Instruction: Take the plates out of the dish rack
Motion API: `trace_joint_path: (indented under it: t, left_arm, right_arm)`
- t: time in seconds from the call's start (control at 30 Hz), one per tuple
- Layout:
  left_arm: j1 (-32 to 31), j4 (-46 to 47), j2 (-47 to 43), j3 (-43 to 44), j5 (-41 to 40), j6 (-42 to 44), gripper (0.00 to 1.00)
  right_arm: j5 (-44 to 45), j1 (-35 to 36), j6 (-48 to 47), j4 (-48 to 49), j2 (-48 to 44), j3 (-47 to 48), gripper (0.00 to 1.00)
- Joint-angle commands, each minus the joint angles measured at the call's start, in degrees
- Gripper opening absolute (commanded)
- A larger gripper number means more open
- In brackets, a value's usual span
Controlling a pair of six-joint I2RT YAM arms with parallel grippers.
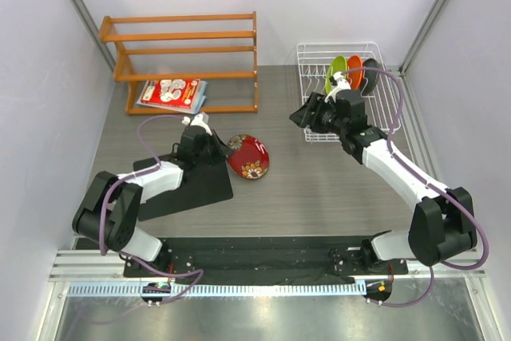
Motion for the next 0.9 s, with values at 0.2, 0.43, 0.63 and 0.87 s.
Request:
trace_joint_path:
  t: [0.2, 0.43, 0.63, 0.87]
  left_arm:
    - [1.36, 6.82, 4.02, 1.83, -1.73, 2.84, 0.0]
    - [1.45, 6.38, 11.04, 4.91, -1.55, 2.93, 0.0]
    - [1.45, 3.32, 14.83, 6.4, -4.45, 3.28, 0.0]
    - [1.36, -1.44, 15.36, 8.25, -7.09, 5.65, 0.02]
  right_arm:
    - [0.03, -3.97, -2.81, -0.7, -0.79, 1.69, 0.62]
    - [-0.93, -6.26, -3.16, -0.88, -0.08, 1.87, 0.61]
    - [-0.24, -7.31, -4.22, -1.84, 0.88, 3.1, 0.62]
    - [0.12, -8.02, -5.01, -2.81, 2.29, 4.15, 0.62]
